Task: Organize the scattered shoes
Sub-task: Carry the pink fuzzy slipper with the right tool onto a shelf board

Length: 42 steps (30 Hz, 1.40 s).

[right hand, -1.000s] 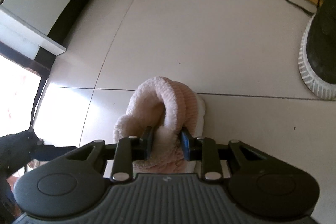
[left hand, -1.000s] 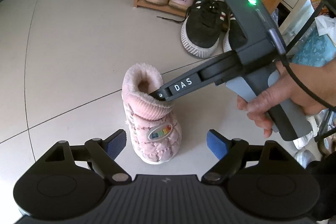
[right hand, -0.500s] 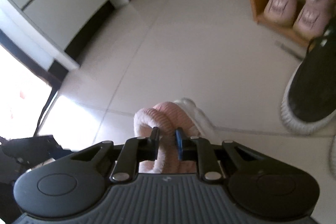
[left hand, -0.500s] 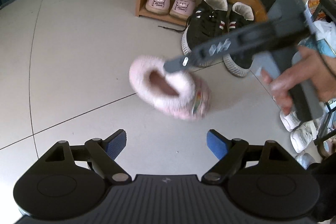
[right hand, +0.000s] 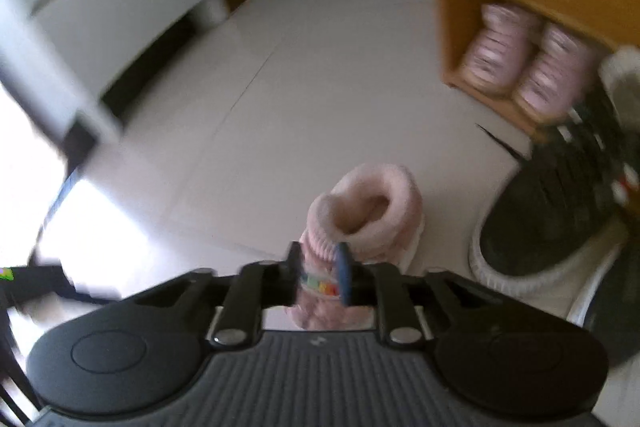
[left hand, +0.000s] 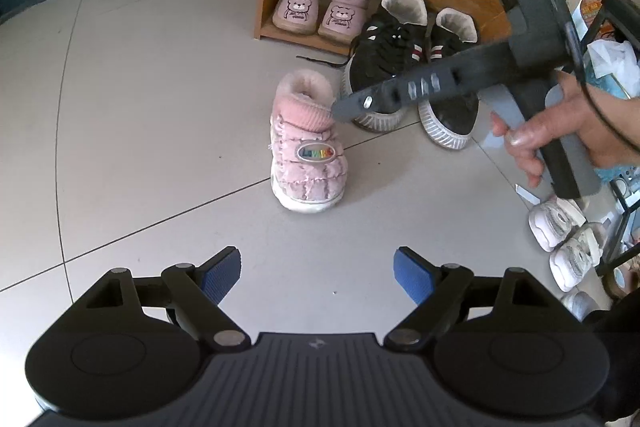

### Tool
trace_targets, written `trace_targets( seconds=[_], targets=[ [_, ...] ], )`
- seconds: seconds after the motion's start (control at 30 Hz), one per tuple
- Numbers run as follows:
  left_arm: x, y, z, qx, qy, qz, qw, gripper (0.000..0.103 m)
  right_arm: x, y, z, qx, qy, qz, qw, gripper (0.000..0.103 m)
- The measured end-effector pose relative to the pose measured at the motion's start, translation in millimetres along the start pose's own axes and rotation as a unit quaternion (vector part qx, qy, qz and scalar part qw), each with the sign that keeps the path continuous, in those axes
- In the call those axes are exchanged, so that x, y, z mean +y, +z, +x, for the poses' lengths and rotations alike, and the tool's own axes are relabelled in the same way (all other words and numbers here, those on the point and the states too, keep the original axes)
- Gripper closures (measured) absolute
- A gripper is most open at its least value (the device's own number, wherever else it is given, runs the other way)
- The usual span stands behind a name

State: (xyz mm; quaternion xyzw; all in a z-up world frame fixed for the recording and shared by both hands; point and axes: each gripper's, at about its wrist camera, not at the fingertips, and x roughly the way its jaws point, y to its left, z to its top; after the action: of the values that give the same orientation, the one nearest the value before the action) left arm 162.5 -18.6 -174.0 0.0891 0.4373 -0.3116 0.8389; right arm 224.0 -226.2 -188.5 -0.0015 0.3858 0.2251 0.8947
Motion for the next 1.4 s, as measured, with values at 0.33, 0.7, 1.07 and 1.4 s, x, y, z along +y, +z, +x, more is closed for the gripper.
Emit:
trace_targets(
  seconds=[0.33, 0.7, 1.07, 1.4],
  targets=[
    [0, 4, 3, -0.003, -0.006, -0.001, 1.0000, 0.016, 30, 8, 32, 0.015, -0.007, -0.254, 0.967, 0.034],
    [-5, -3, 6, 0.008, -0.016, 0.010, 0.9998, 0.016, 18, 1, 62, 0.045, 0.000, -0.277, 0.960, 0.079],
    [-9, 0, -1, -0.009, -0.016, 0.015, 0.9997, 0.016, 15, 29, 17, 0.002, 0.014, -0.217, 0.976, 0.085],
    [-7, 4, -8, -0.031, -0.017, 0.015, 0.9993, 0.016, 26, 86, -105, -0.137, 0.018, -0.207, 0.969, 0.085]
  ],
)
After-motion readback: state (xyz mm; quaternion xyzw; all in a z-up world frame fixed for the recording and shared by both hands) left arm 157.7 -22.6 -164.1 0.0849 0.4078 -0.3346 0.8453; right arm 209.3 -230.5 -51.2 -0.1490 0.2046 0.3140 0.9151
